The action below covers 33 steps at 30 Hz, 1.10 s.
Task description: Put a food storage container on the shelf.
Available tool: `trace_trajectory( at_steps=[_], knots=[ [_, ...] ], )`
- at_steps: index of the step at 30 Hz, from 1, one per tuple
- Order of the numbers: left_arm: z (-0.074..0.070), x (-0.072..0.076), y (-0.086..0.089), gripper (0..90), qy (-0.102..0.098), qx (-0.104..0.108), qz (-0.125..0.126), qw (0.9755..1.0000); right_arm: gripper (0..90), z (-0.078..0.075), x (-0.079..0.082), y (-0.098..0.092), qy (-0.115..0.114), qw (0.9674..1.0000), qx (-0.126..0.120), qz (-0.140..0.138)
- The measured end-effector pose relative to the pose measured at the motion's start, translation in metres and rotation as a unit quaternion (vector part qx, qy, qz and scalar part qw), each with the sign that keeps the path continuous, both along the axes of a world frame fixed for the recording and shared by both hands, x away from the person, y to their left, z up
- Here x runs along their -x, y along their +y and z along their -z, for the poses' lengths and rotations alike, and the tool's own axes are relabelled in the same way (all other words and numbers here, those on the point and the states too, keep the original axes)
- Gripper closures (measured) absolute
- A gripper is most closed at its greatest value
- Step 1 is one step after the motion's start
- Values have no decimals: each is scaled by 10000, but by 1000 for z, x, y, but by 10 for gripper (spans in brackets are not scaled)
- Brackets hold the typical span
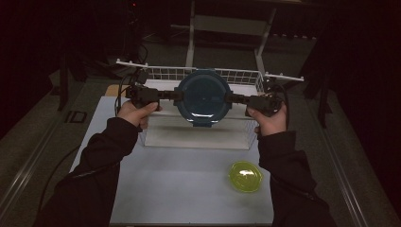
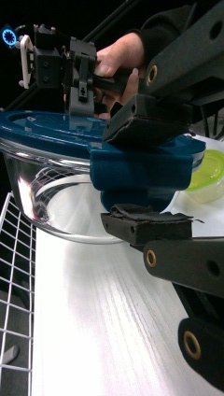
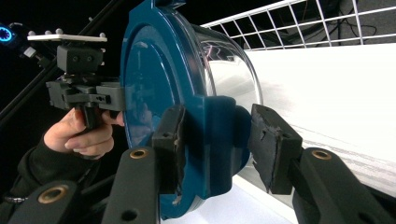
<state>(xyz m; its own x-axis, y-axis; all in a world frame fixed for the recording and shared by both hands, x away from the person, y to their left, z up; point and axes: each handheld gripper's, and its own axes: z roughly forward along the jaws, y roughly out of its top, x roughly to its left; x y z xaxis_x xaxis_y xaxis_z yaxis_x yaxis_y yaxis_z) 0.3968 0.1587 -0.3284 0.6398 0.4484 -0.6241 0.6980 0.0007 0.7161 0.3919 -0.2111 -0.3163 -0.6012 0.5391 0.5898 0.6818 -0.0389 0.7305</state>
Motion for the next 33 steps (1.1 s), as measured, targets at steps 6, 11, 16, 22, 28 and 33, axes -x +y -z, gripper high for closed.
trace_trajectory(
  at_steps=[6,11,16,22,28,33],
  knots=[
    [5,-5,1,549,127,116,-180,9997,559,-3,-6,3,120,9999,58,44],
    [11,-11,2,524,379,183,-259,9988,539,-1,-13,4,292,9995,139,64],
    [15,-15,-1,546,395,195,-461,9980,628,6,-17,7,327,9989,228,261],
    [15,-13,-3,590,301,194,-596,9976,579,7,-19,9,311,9986,274,334],
    [15,-10,-4,509,93,36,-785,9969,552,4,-19,11,246,9978,436,429],
    [12,-8,-6,503,-6,-96,-833,9965,527,1,-16,11,140,9976,469,499]
  ],
)
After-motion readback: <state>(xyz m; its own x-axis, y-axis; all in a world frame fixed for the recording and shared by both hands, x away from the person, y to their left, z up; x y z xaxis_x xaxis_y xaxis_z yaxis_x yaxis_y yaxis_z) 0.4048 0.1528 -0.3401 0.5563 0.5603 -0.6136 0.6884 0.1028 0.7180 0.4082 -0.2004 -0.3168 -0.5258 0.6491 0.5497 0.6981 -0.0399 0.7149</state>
